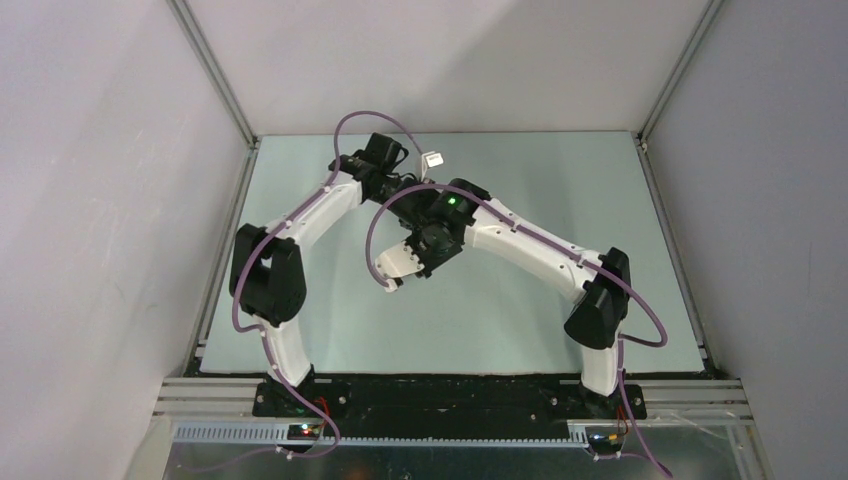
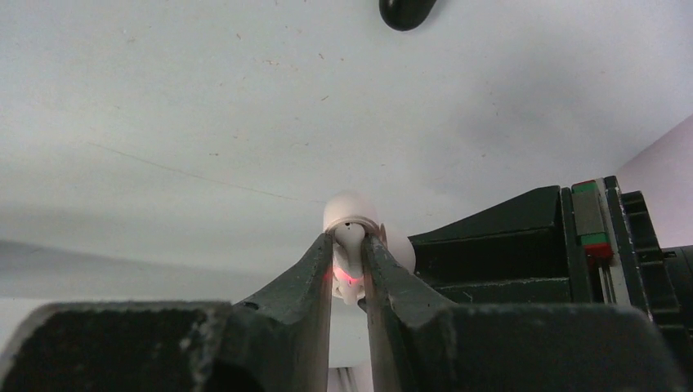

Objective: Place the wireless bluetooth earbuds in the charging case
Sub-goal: Insert the left earbud into the left side groove of the charging case, then place the charging case with the earbuds at the center of the board.

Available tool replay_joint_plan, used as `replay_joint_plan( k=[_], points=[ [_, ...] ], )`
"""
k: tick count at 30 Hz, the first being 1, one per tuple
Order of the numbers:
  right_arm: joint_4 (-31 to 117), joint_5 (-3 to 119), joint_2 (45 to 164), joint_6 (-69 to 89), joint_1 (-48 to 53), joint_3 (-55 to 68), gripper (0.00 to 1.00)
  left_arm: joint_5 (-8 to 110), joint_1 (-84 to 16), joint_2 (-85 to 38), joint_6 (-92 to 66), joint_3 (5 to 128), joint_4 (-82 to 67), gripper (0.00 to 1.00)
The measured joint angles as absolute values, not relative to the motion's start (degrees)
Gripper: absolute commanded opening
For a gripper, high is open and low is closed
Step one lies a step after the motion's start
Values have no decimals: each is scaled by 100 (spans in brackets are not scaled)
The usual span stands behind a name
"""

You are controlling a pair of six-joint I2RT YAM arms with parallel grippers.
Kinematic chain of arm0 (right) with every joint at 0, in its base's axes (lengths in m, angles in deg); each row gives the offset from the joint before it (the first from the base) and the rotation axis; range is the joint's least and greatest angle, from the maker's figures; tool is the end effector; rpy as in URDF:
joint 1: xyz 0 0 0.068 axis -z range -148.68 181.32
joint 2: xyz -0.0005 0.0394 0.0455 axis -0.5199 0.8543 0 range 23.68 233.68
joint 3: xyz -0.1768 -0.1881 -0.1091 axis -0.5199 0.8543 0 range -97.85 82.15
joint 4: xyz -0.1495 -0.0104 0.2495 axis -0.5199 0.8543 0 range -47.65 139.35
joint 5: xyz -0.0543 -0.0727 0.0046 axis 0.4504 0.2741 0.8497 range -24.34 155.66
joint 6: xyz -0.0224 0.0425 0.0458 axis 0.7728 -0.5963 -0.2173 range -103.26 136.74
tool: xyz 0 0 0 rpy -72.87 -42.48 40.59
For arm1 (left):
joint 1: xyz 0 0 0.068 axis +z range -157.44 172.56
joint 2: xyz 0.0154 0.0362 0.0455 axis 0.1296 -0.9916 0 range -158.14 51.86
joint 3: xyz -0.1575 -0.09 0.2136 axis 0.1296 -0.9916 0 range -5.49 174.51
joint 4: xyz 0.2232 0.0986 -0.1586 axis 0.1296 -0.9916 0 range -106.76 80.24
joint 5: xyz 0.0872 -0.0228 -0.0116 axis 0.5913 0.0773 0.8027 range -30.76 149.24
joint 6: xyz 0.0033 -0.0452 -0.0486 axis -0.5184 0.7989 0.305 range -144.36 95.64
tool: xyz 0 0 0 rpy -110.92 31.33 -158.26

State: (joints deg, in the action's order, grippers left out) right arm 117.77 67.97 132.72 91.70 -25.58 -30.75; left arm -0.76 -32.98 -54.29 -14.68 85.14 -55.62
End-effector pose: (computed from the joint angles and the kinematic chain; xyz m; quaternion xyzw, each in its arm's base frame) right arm 0.2312 0.3511 0.3288 -0.8998 0.4054 -0.0447 0.1551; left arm 0.3645 -0.2246 0.2703 0.2382 0.8141 -0.5265 0.0575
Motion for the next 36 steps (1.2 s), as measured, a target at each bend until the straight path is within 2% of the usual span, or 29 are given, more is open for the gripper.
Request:
replay_joint_plan(
  k=[11,18,25,27,29,32,36],
  points=[
    [11733,6727,13040,9161,-2528,-3029,35,-149,-3263,-5436,-1429,8514,-5514,0],
    [11366,6358,12754,9059,-2281,-3132,37,-273,-3277,-5510,-1425,8463,-5538,0],
    [11003,5144,12146,8316,-1470,-3204,40,-367,-3248,-5512,-1449,8415,-5573,0],
    [10542,4616,11678,7846,-1068,-2844,47,-402,-3204,-5512,-1521,8359,-5567,0],
    [9844,4095,10898,7159,-569,-1965,52,-389,-3145,-5510,-1645,8238,-5564,0],
    [8996,3593,9857,6185,-21,-636,52,-236,-3045,-5532,-2052,8048,-5680,0],
    [8411,3145,9630,5092,200,195,51,129,-2975,-5727,-2852,7943,-5892,0]
  ],
)
